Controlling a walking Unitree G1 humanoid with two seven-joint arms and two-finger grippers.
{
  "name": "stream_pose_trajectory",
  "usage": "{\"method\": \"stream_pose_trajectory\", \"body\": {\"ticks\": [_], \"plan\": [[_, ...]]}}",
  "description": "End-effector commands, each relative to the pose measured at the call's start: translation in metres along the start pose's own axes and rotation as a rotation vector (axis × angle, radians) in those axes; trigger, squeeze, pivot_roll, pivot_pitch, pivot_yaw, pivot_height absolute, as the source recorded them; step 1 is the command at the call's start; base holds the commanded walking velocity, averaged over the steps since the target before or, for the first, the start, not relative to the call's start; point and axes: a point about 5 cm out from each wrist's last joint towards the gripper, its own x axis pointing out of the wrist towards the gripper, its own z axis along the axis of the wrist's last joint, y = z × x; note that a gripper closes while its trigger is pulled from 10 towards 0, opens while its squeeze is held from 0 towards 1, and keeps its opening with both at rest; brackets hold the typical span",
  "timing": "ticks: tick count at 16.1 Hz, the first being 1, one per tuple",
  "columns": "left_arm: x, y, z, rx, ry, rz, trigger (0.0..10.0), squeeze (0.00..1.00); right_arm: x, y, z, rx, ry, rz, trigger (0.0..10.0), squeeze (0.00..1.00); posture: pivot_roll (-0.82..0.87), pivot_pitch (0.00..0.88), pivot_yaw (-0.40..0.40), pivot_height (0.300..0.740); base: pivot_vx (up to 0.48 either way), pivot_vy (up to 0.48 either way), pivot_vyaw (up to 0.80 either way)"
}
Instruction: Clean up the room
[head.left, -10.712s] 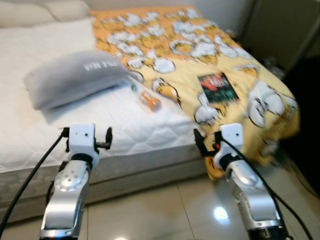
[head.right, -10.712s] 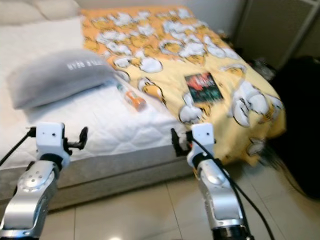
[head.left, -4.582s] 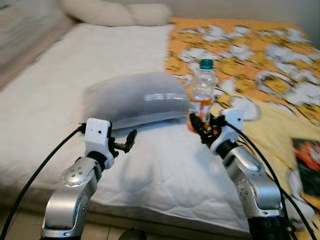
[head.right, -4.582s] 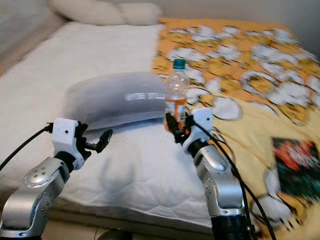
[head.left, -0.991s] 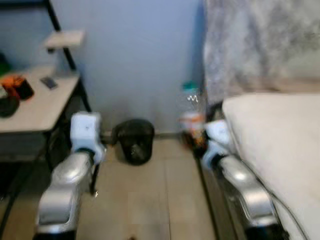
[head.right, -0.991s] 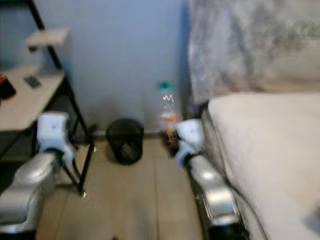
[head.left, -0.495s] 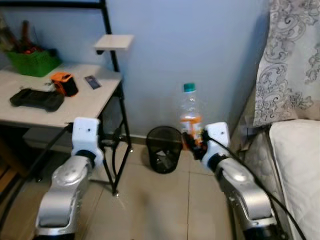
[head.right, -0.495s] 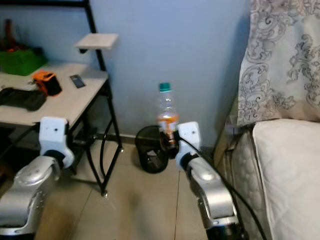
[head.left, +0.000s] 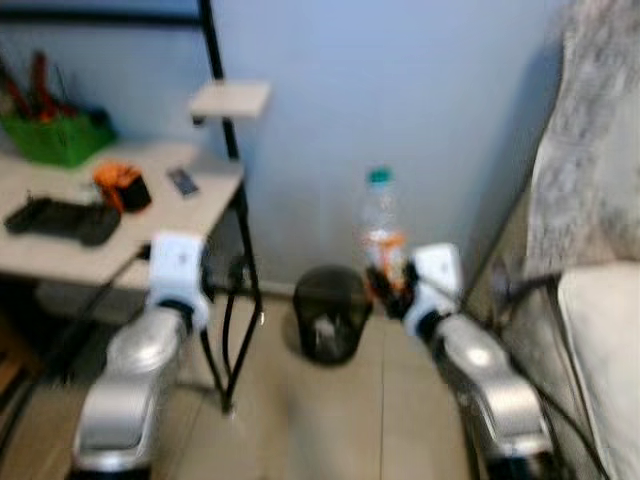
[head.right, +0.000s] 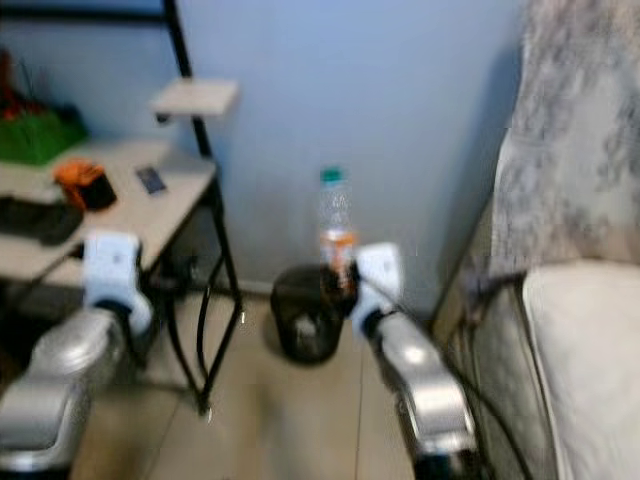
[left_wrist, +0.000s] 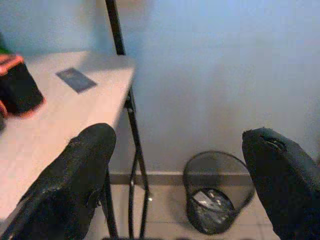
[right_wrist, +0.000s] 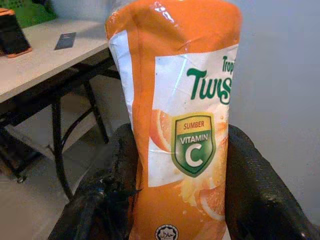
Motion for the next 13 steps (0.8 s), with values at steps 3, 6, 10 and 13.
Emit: {"method": "stream_pose_trajectory", "body": {"ticks": [3,6,10,13], "plan": [[0.0022,-0.0083,0.0031,0.004,-0.011,-0.033,10.0,0.00,-0.0025,-0.0124,0.0041,-0.022,-0.013,-0.042,10.0,0.00,0.02,0.000,0.041,0.740,0.360,0.000,0.00],[0.0022,-0.0090,0.0022,0.001,-0.007,-0.037,10.0,0.00,-0.0029,-0.0145,0.0019,-0.024,-0.003,-0.049,10.0,0.00,0.02,0.000,0.041,0.740,0.363,0.000,0.00],[0.0028,-0.0065,0.0018,0.004,-0.003,-0.033,10.0,0.00,-0.0012,-0.0146,0.0019,-0.022,0.006,-0.051,10.0,0.00,0.02,0.000,0.046,0.740,0.363,0.000,0.00],[0.0027,-0.0067,0.0017,0.017,0.002,-0.041,10.0,0.00,-0.0008,-0.0139,0.0008,-0.016,0.014,-0.052,10.0,0.00,0.02,0.000,0.044,0.740,0.365,0.000,0.00]]}}
